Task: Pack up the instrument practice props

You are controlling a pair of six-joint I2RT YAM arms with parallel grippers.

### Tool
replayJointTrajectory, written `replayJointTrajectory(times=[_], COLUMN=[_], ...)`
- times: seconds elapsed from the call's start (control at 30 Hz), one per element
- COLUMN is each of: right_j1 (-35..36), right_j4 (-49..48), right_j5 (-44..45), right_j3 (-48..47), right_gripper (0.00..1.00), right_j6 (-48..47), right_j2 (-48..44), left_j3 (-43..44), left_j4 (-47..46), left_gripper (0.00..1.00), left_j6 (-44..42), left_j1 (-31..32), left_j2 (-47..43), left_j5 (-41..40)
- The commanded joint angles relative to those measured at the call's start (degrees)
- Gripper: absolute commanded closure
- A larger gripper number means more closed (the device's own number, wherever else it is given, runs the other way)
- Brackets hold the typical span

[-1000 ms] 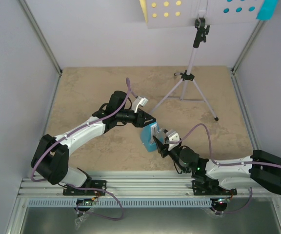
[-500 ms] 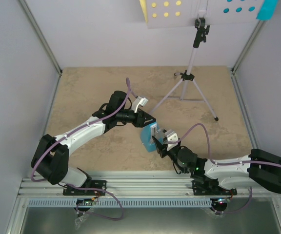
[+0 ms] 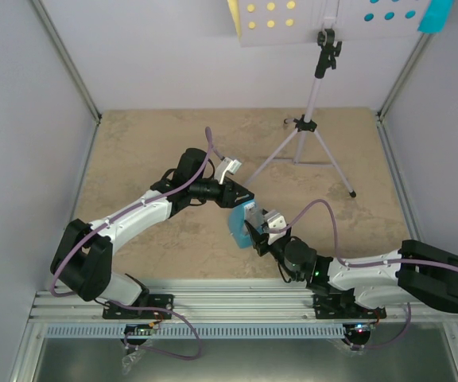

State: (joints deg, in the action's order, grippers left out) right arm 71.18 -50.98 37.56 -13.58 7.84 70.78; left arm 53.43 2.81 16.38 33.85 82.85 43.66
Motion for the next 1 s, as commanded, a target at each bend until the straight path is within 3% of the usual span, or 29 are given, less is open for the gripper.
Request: replayJointTrajectory(times=[0.0, 0.37, 0.97], right_j1=[0.82, 1.1, 3.31], right_j4=[0.28, 5.12, 1.75], right_j5=[-0.87, 2.6, 4.95], right_j3=[-0.82, -0.3, -0.31], right_gripper=[0.51, 0.51, 0.51], right_j6=[2.21, 4.72, 3.53], right_j2=[-0.1, -6.12, -3.27], left_j3=[0.4, 0.45, 0.31], left_j4=[2.38, 2.53, 2.28], left_gripper=[0.57, 0.57, 0.57], left_j6=[-0.66, -0.64, -0.41], left_j1=[0.03, 0.05, 0.04], left_j2=[0.99, 0.86, -0.06], left_j5=[-0.68, -0.7, -0.48])
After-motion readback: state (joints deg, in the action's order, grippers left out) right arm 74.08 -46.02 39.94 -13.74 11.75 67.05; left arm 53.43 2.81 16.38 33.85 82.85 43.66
